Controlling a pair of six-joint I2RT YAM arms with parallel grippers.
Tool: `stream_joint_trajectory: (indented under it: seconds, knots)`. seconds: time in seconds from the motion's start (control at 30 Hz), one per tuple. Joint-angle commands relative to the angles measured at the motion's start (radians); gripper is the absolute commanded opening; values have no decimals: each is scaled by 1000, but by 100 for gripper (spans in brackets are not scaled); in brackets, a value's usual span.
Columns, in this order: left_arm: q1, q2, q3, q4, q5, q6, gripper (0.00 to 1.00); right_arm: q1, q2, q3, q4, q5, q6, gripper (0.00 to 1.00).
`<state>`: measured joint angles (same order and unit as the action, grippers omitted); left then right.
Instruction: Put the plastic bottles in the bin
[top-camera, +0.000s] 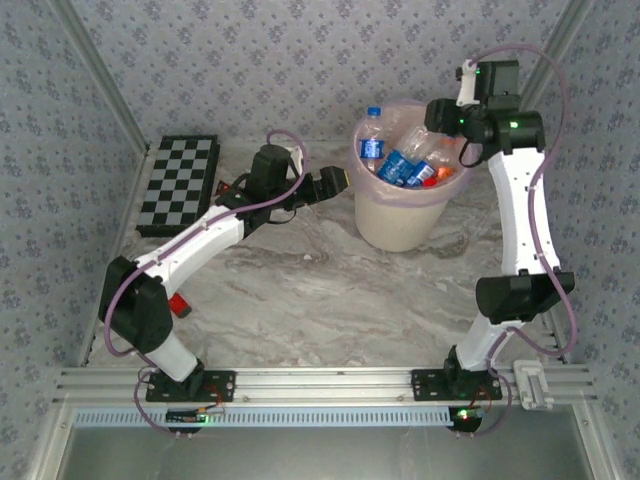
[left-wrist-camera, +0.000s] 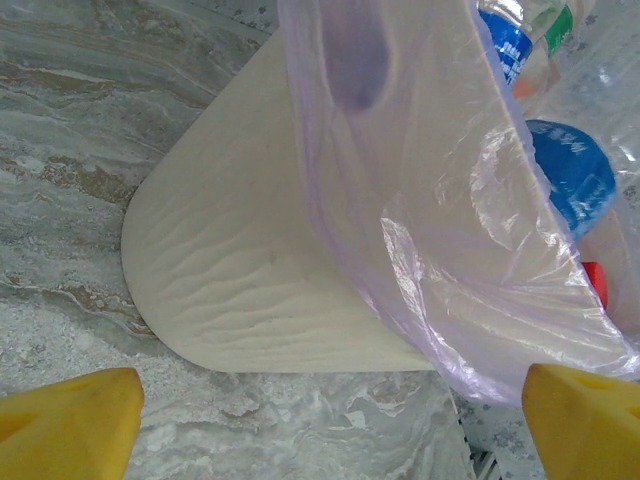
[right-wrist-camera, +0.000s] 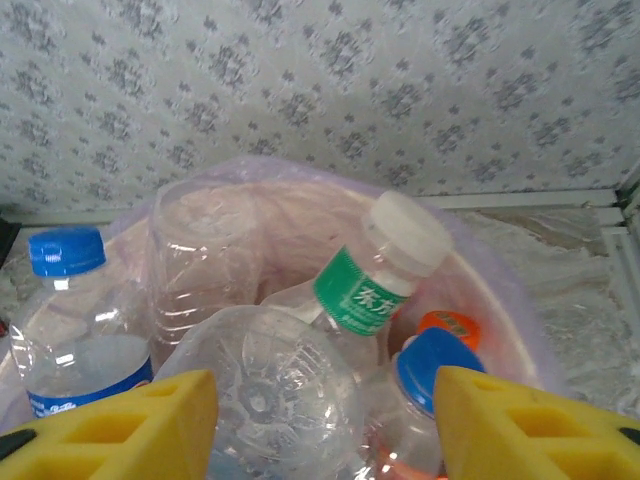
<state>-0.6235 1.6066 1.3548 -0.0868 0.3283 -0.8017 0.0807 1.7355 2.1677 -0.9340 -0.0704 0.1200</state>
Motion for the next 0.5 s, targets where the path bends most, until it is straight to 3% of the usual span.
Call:
stream_joint_trajectory:
  seconds: [0.0, 0.1, 0.23, 0.4, 0.47]
  knots:
    - [6, -32, -9, -1, -9, 12, 97, 18, 17, -63, -14, -7, 17, 57]
    - [10, -38, -19, -2, -12, 13, 97, 16, 10, -109, 13, -25, 36, 55]
    - [16, -43, -20, -7, -12, 19, 97, -25, 3, -23, -41, -59, 34, 58]
    - [28, -35, -7, 1, -3, 39, 98, -153, -52, 7, -92, -147, 90, 88]
    - [36, -31, 4, -1, 6, 43, 98, -211, -82, -43, -110, -235, 118, 94]
